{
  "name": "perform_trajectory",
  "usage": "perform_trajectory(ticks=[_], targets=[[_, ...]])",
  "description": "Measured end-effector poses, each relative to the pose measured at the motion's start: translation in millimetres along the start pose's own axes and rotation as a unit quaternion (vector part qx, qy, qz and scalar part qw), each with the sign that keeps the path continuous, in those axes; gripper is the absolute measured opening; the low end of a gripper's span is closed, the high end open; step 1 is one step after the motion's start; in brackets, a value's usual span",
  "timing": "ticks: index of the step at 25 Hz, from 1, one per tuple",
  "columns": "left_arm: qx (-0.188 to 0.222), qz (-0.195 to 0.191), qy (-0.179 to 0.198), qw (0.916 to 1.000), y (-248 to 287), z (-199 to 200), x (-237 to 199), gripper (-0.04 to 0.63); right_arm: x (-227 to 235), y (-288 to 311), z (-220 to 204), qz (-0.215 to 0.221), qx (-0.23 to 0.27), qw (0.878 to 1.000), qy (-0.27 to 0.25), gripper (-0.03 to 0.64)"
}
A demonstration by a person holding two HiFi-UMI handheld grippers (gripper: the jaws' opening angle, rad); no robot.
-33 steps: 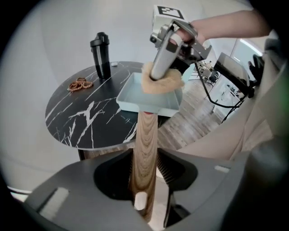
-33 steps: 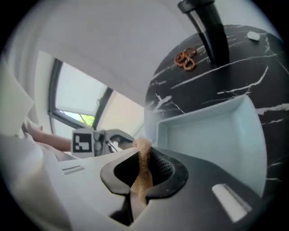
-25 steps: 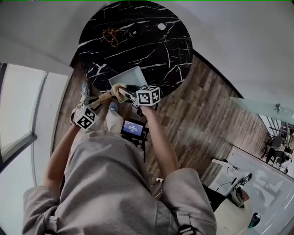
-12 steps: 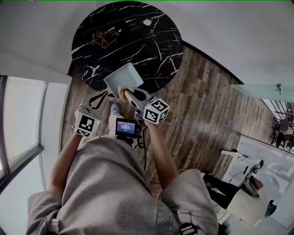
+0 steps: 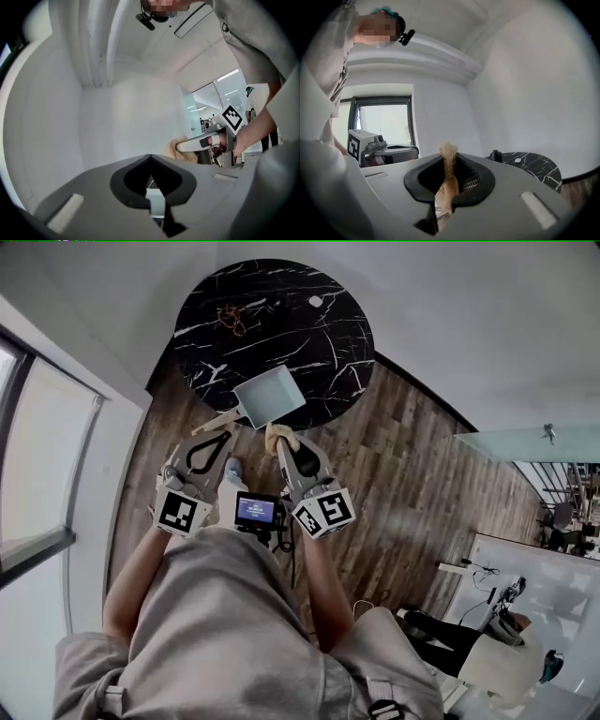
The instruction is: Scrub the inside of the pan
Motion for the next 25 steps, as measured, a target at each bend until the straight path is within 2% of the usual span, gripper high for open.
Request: perform_trajectory(ticks=[6, 10, 13, 16, 19, 25], targets=[[0.039, -0.001, -0.021, 0.999, -89.7, 3.2, 34.0, 0.0, -87.7, -54.2, 27.4, -0.029, 0.032, 0.998, -0.047, 0.049], [0.038, 0.0, -0.052, 0.9979, -152.9, -11.6, 61.0, 0.0, -152.1, -95.6, 31.0, -0.055, 0.036, 0.995, -0.068, 0.048], [0.041, -0.014, -0.033, 0.9985, -185.5, -18.6, 82.8, 0.0, -196.1, -127.9, 21.0, -0.077, 0.022, 0.994, -0.081, 0.048], [0.051, -0.017, -0.031, 0.9981, -209.8, -13.6, 96.8, 0.0, -228.6, -152.9, 17.9, -0.093, 0.013, 0.99, -0.103, 0.048], [0.065, -0.018, -0.014, 0.9976, -227.2, -8.2, 108.0, 0.0, -247.7, -176.6, 18.3, -0.113, 0.011, 0.987, -0.114, 0.048], [0.073, -0.013, -0.012, 0.9972, -253.7, -13.0, 119.0, 0.0, -273.7, -196.9, 21.0, -0.13, 0.018, 0.981, -0.141, 0.048]])
Point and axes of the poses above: the fingertips, and each gripper's own axes: y forward along the fingers, x to its right, z out of its top, the point moved 4 cm from there along -y, backward along the fingers, and after that the axes turned 11 degrees about -y, right-handed, at the moved point
